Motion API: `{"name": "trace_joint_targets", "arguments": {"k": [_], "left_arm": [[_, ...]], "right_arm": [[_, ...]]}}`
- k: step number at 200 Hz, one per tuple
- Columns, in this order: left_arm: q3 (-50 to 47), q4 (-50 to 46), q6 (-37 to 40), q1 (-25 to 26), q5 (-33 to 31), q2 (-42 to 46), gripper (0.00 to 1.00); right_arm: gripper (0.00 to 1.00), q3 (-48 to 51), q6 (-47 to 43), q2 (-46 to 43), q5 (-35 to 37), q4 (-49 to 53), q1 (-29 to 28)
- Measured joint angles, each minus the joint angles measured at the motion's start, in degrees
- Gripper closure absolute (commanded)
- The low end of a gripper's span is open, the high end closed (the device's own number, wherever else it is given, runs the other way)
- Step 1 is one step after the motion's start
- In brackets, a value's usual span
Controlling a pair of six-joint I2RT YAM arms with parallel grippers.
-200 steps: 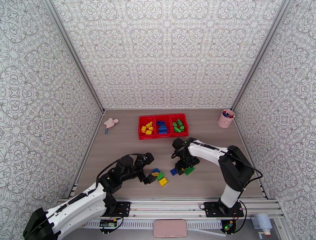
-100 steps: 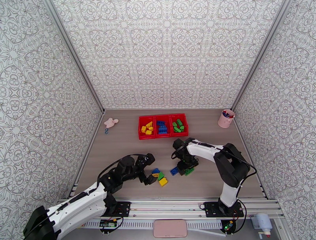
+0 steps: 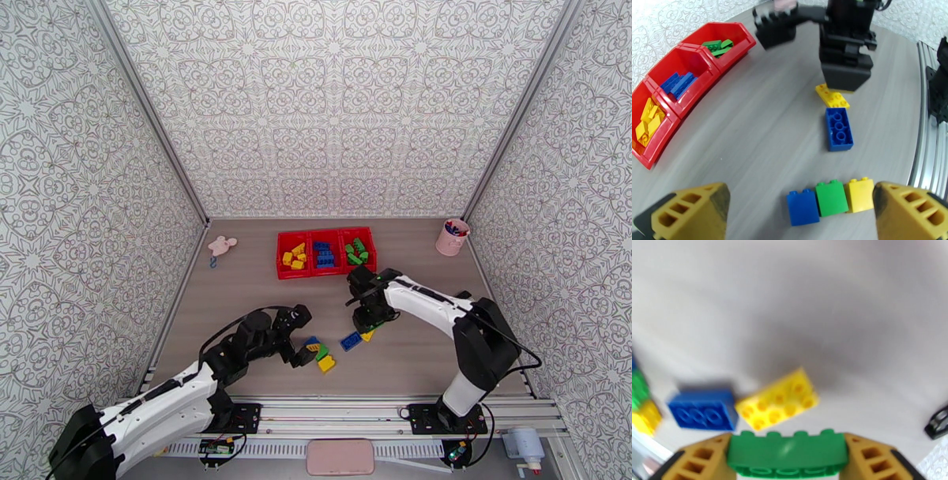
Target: Sort the legos into containers by color
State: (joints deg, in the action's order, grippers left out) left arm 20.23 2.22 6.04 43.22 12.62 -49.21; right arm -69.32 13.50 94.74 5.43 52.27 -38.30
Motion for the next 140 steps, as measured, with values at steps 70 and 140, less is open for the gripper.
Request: {"name": "trace_joint_targets", "arguments": {"k": [70,140], "left_arm": [[0.0,4.8,-1.9,2.0,-5.3,-0.7,0.00],[0.0,5.1,-2.8,4.0,-8.3,-0.8,0.00]], "right_arm": [[0.50,-13.0,6.3,6.2,5.7,-20.7,7.4],[0.51,-29.3,11.2,24.5,6.6,-26.9,13.7]]}}
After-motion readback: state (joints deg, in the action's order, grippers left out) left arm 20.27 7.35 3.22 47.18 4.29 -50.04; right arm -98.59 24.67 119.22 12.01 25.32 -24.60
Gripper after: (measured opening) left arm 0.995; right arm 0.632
